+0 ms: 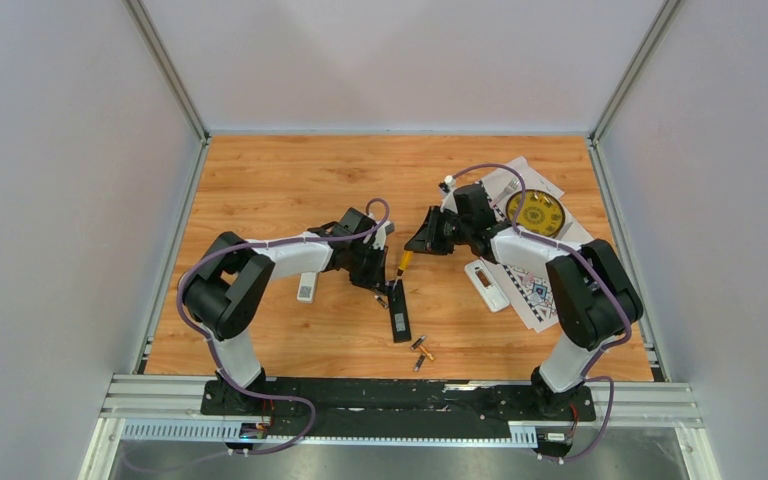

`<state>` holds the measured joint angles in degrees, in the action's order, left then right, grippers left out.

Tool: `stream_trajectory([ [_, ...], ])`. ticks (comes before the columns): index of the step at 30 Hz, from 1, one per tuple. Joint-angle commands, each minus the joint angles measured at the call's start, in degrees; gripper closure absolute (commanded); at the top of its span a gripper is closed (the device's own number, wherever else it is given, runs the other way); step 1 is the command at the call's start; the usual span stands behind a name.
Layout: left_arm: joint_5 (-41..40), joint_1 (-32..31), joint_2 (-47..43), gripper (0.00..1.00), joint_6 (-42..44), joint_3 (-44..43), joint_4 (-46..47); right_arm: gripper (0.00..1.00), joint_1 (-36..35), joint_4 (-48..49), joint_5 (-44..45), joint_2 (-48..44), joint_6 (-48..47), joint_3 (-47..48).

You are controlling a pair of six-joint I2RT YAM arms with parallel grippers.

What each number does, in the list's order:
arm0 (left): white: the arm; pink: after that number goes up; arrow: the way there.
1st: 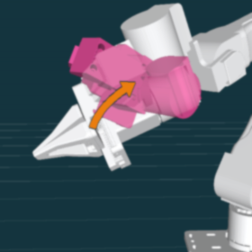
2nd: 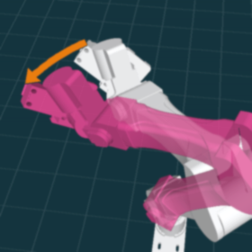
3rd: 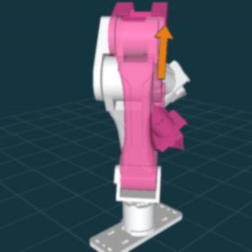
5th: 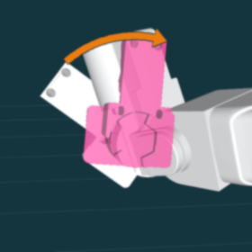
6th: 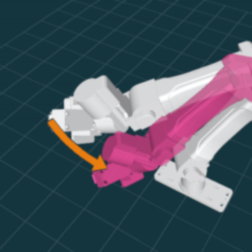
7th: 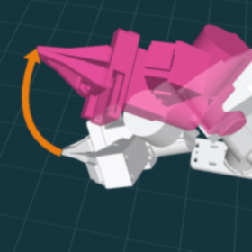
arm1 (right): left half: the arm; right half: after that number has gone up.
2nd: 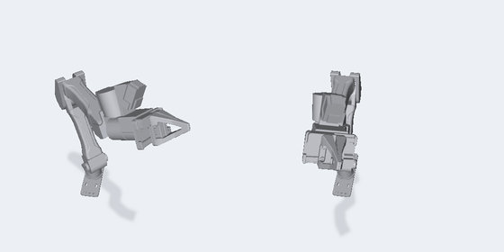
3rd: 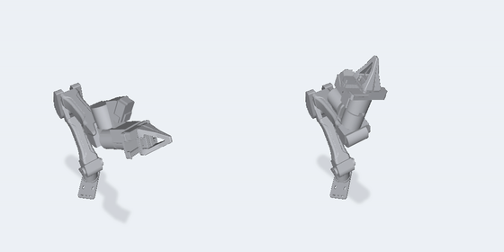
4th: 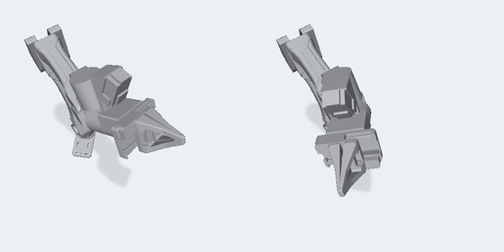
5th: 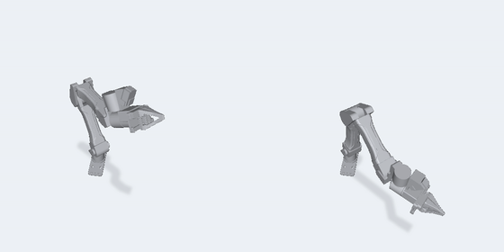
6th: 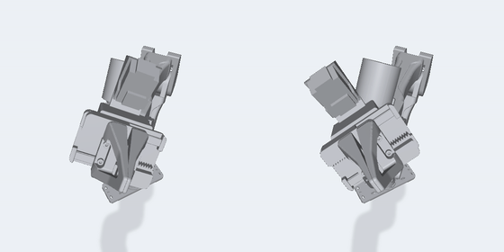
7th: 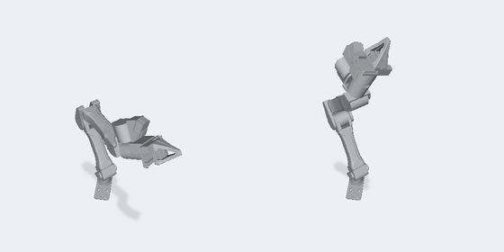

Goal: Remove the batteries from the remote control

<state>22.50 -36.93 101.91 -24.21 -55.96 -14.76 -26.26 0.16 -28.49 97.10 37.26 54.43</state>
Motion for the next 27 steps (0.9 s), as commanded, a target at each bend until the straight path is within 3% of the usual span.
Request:
stream_trajectory([
  [1, -2.9, -0.2, 0.8, 1.00, 0.1, 1.8, 0.8, 1.00, -1.2, 3.7, -5.3, 0.8, 4.8, -0.6],
  [21, -3.0, -0.2, -7.1, 1.00, 4.3, 0.4, -4.0, 1.00, -1.6, -1.6, -4.4, 2.5, 3.0, 8.7],
  [27, -3.8, -0.2, -10.6, 0.94, 4.0, 0.7, -3.7, 1.00, -1.7, -2.0, -4.0, 2.0, 2.7, 8.8],
])
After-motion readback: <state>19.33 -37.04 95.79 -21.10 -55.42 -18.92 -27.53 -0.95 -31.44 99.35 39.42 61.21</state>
